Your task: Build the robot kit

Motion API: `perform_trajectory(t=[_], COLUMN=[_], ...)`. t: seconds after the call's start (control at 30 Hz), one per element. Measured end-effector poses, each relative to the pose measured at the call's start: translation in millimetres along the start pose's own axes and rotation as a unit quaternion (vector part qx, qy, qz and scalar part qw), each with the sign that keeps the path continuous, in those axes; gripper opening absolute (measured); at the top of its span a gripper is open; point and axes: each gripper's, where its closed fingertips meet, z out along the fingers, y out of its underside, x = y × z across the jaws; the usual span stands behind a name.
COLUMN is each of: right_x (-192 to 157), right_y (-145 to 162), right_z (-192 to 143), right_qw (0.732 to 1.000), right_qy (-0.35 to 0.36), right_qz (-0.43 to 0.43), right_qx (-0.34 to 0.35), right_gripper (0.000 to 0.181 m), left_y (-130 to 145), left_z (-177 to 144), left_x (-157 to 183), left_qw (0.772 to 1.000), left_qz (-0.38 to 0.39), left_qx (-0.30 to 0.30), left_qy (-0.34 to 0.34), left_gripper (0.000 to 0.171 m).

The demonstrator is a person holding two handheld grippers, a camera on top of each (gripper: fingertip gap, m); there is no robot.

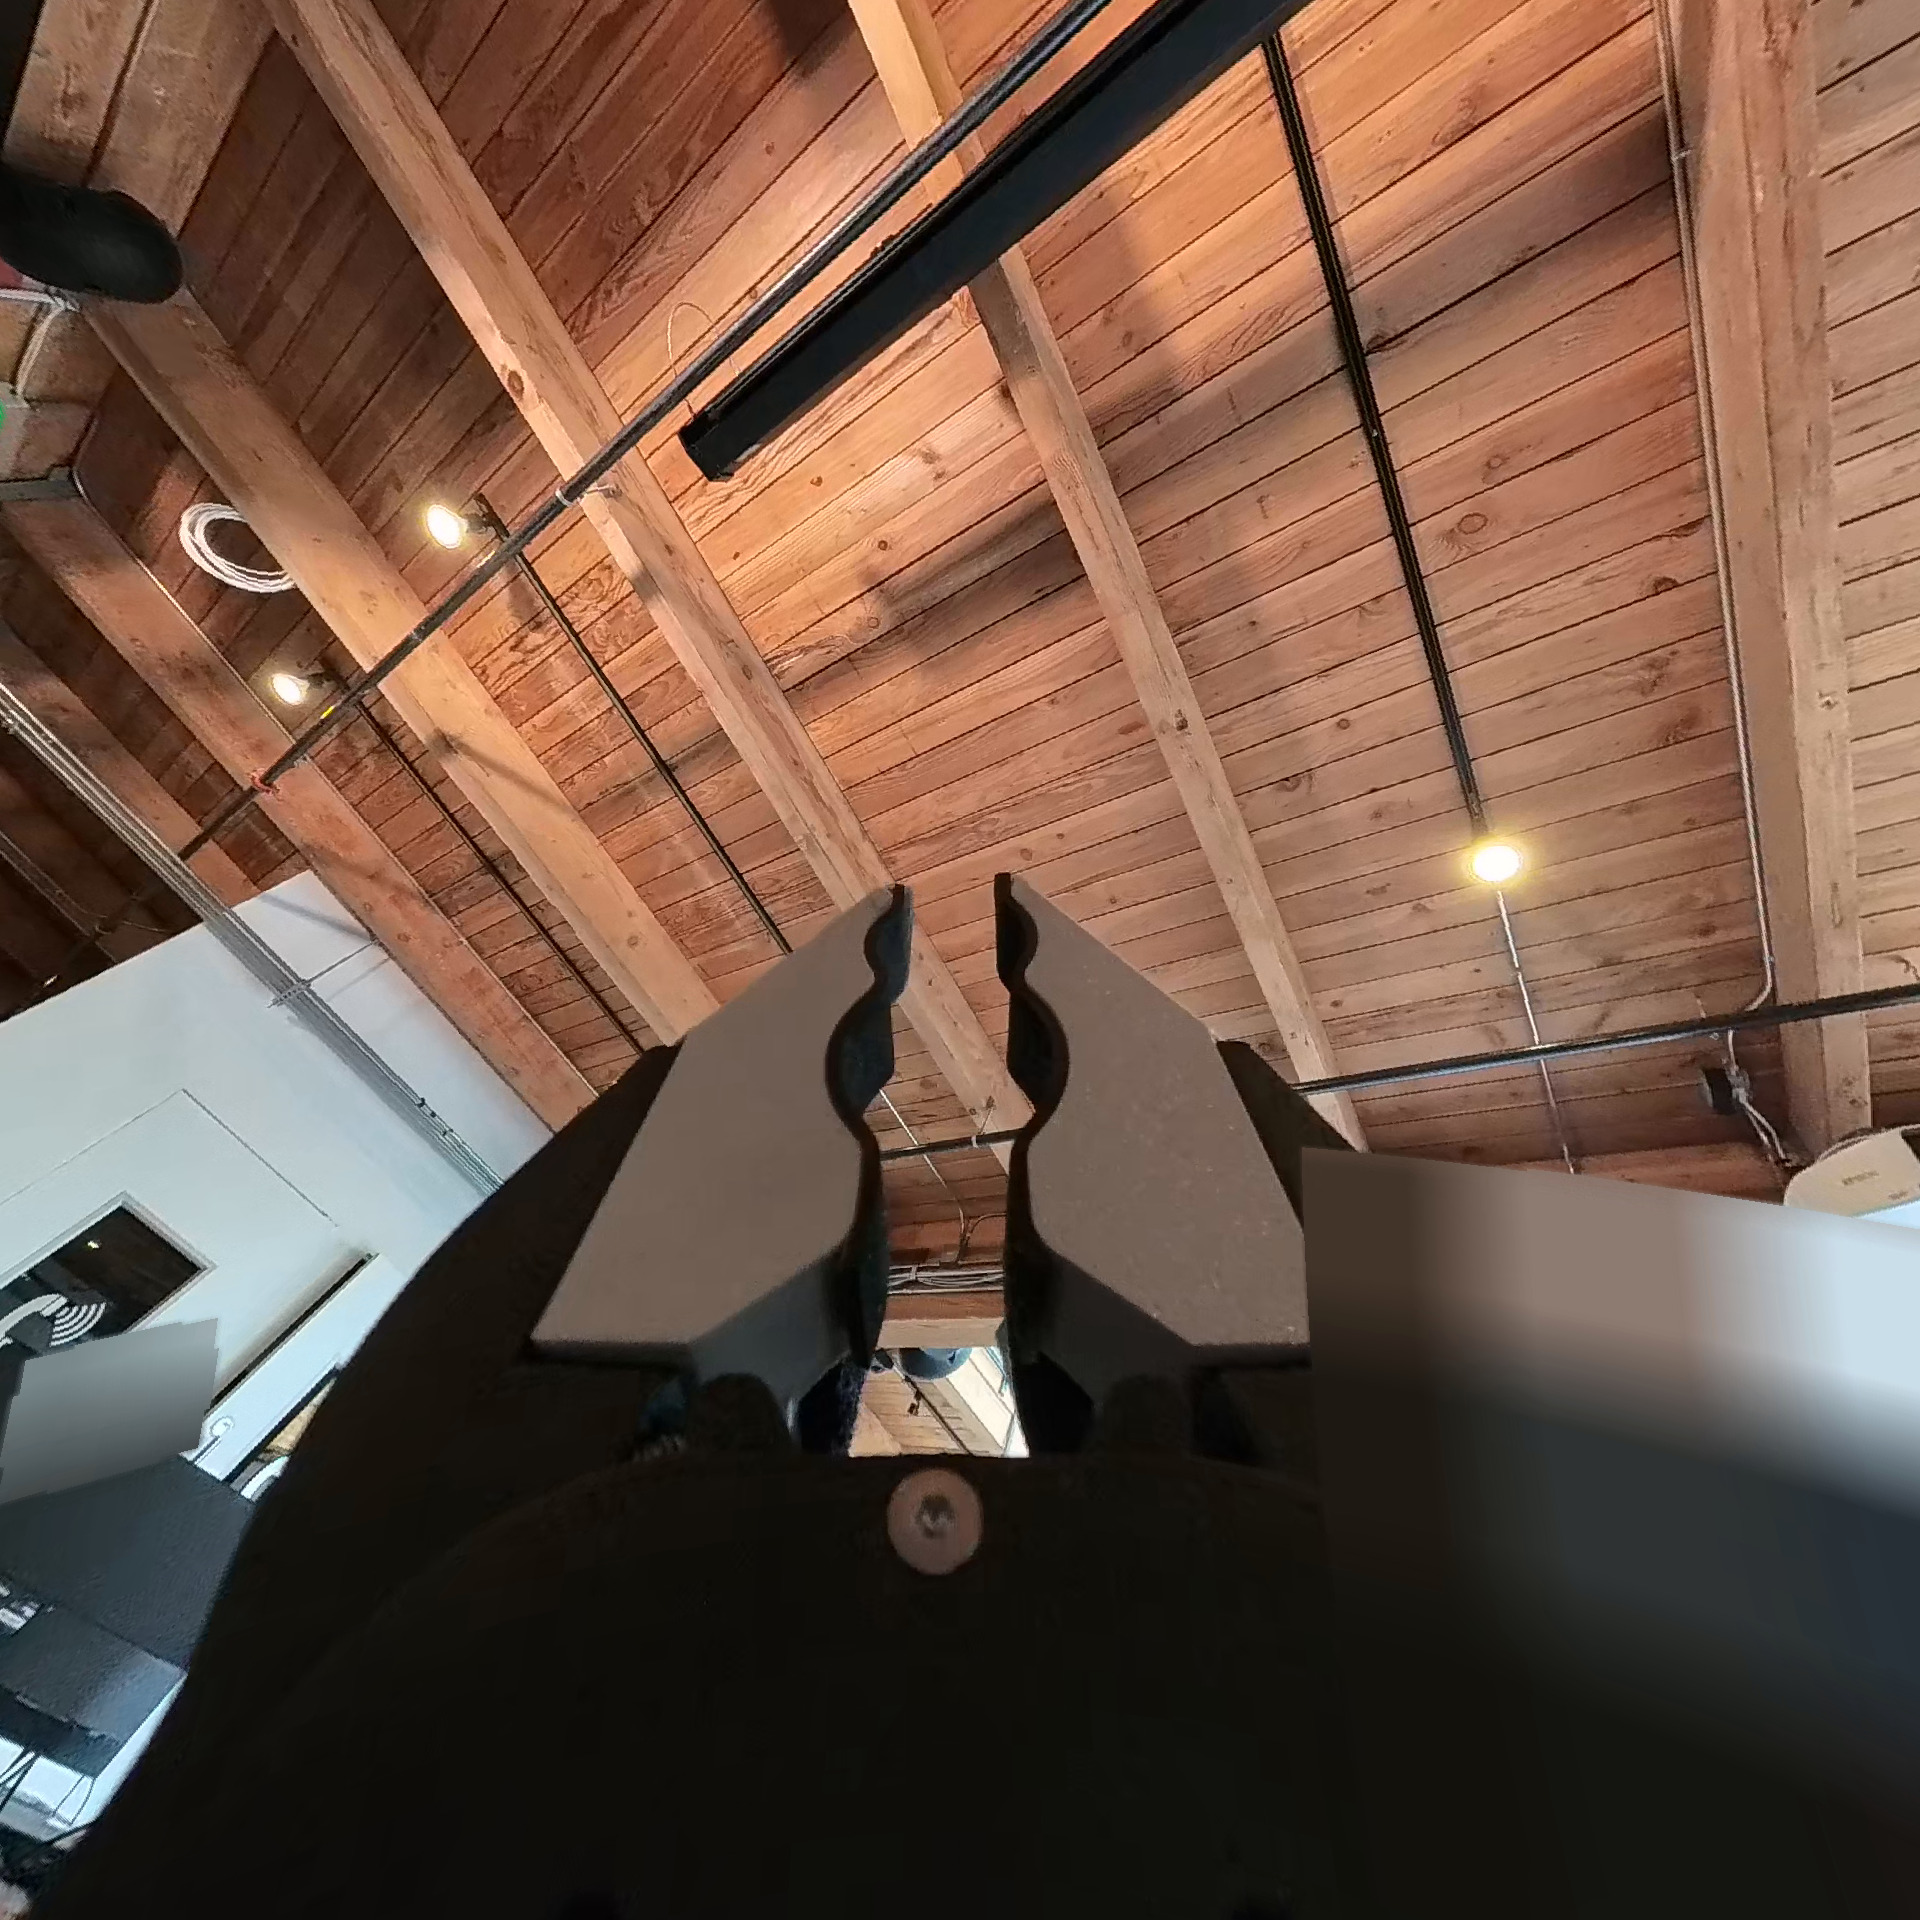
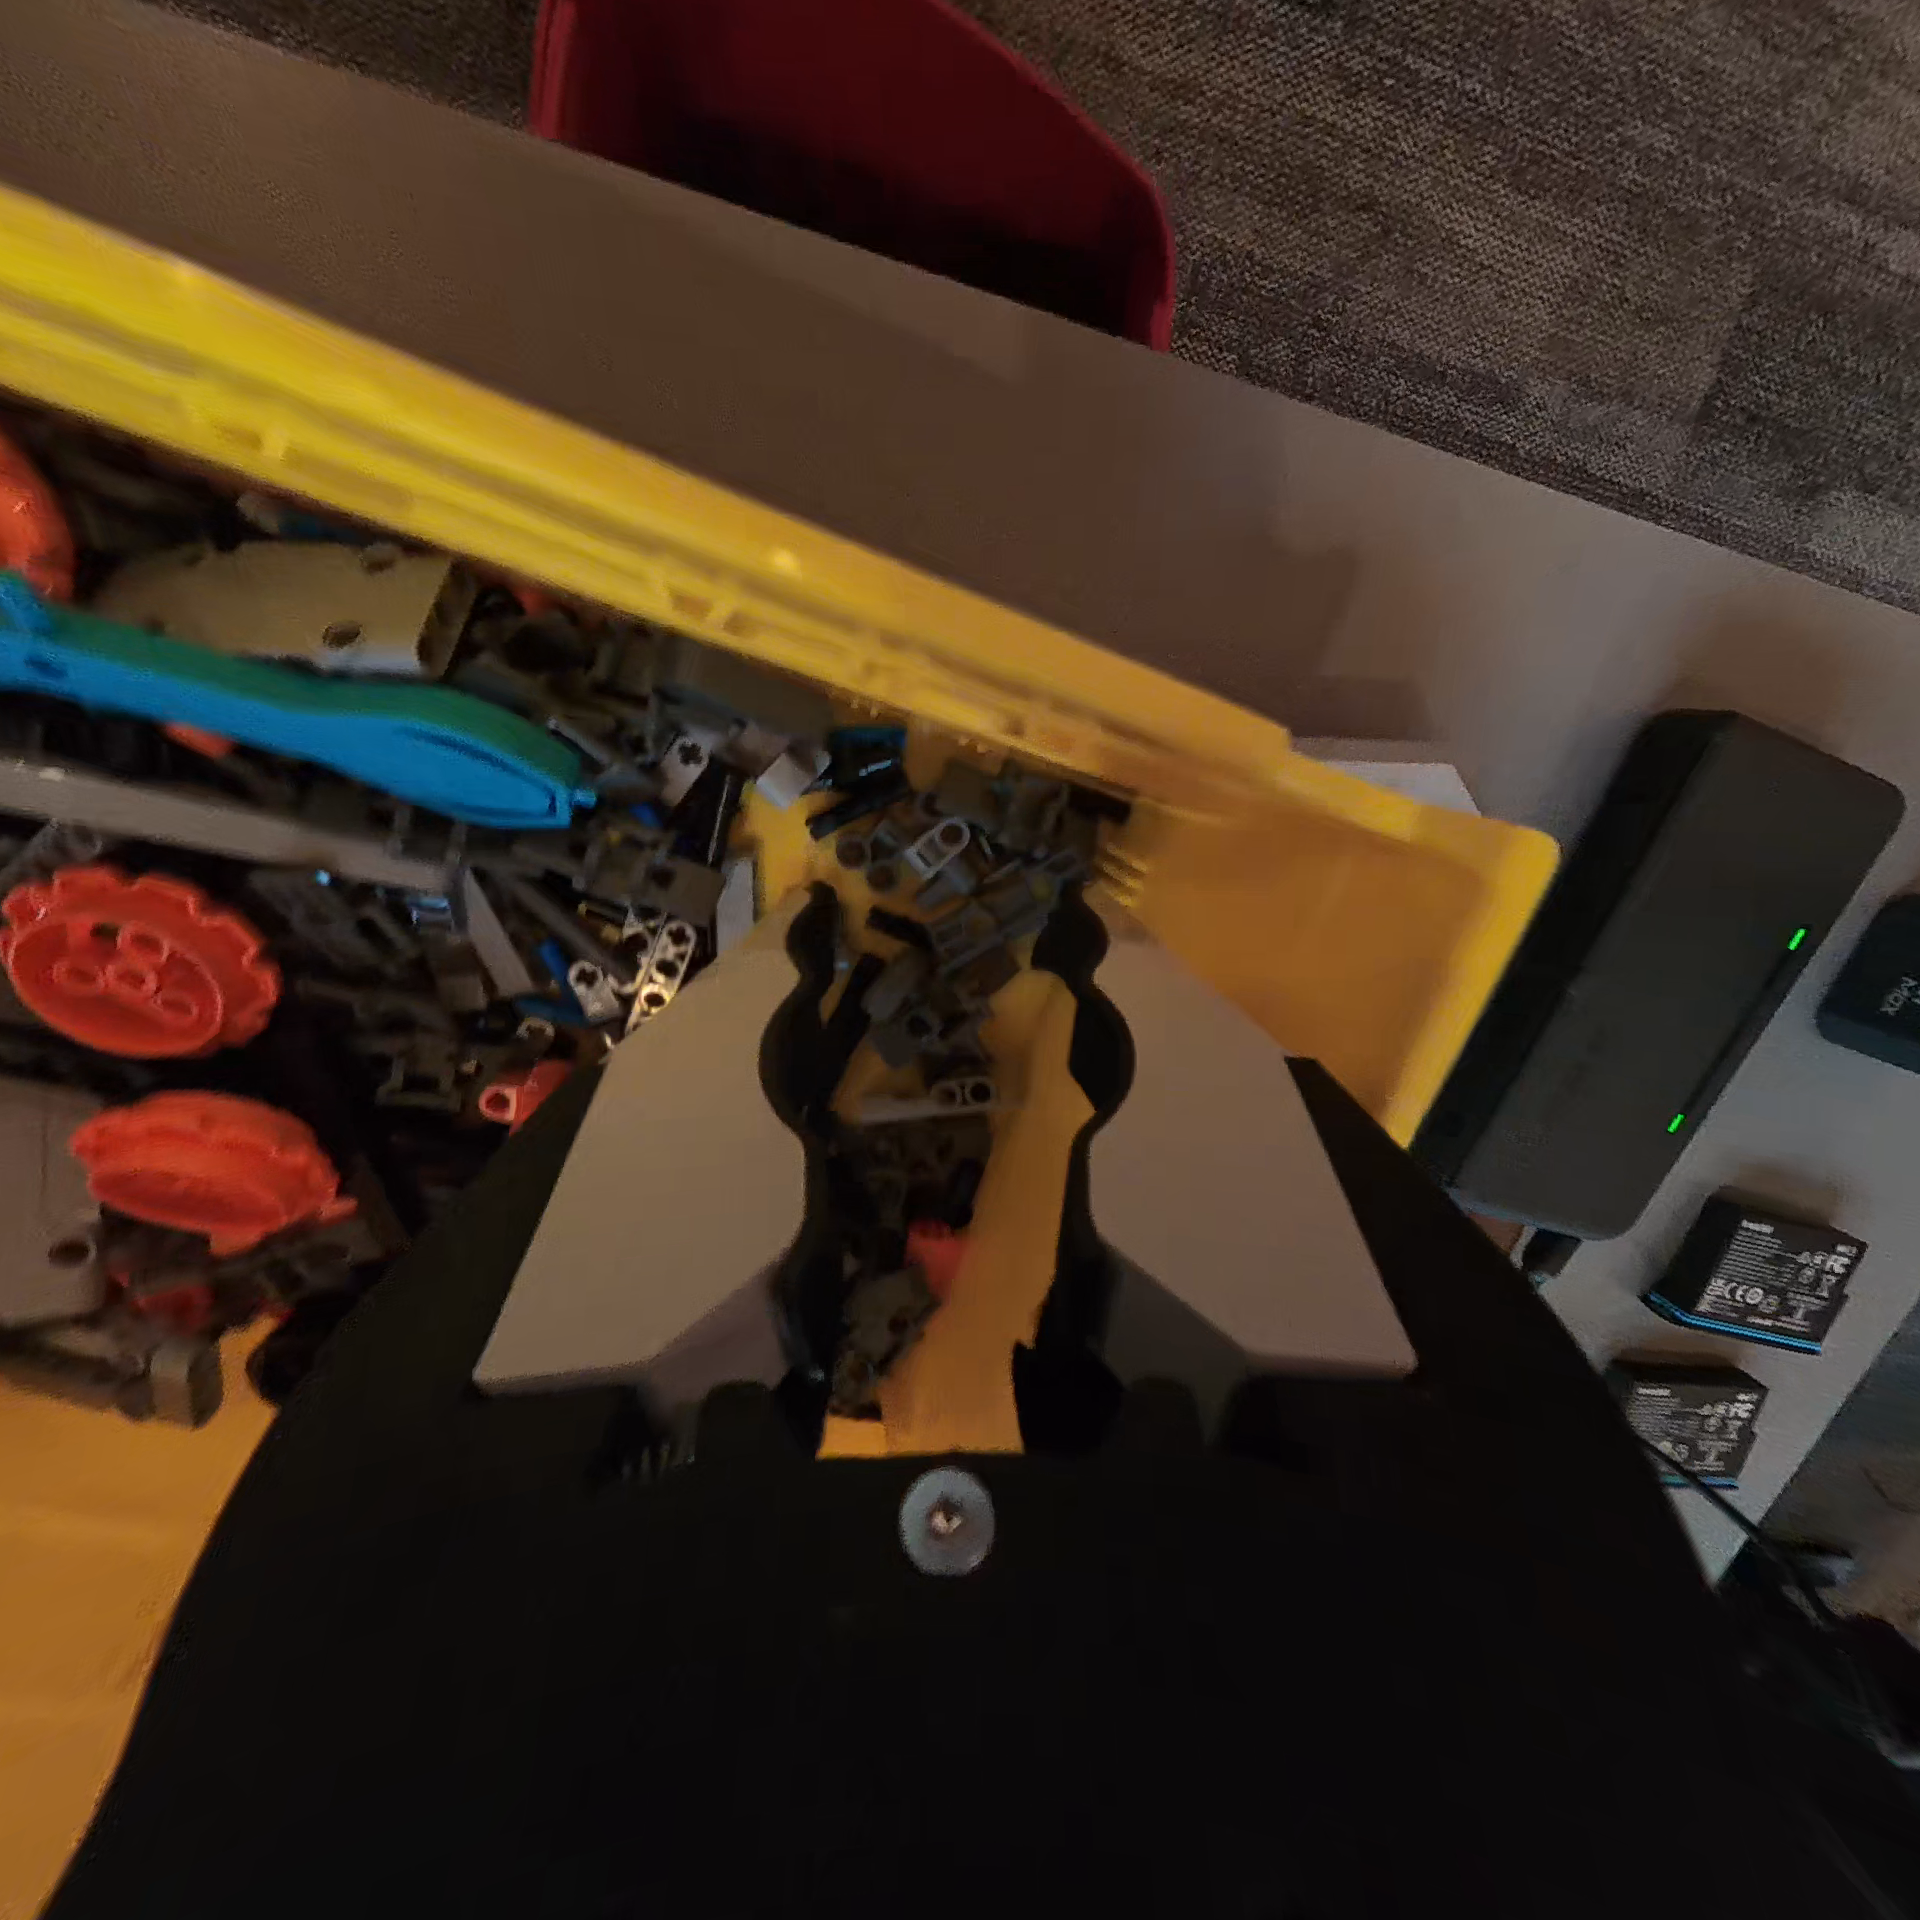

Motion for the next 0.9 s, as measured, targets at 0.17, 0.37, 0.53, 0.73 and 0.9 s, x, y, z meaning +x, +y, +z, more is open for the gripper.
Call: perform_trajectory(t=[0.17,0.37,0.53,0.73,0.9], right_x=[4,0,-6,-25,-19], right_y=[-2,10,35,74,69], right_z=[16,20,13,-4,-20], right_qw=[0.998,0.994,0.990,0.985,0.990], right_qy=[0.047,0.060,0.047,0.000,0.013], right_qz=[-0.008,-0.010,-0.004,0.011,0.013], right_qx=[-0.040,-0.087,-0.134,-0.173,-0.139], right_gripper=[0.050,0.052,0.030,0.006,0.010], left_y=[0,-2,-6,-7,-7], left_z=[0,-1,-2,-2,-2], left_x=[1,0,1,2,2], left_qw=[1.000,1.000,1.000,1.000,1.000], left_qz=[0.000,-0.004,-0.003,-0.005,-0.002], left_qx=[0.000,0.002,0.007,0.008,0.009], left_qy=[0.001,0.002,0.002,0.003,0.003], left_gripper=[0.013,0.013,0.013,0.013,0.013])
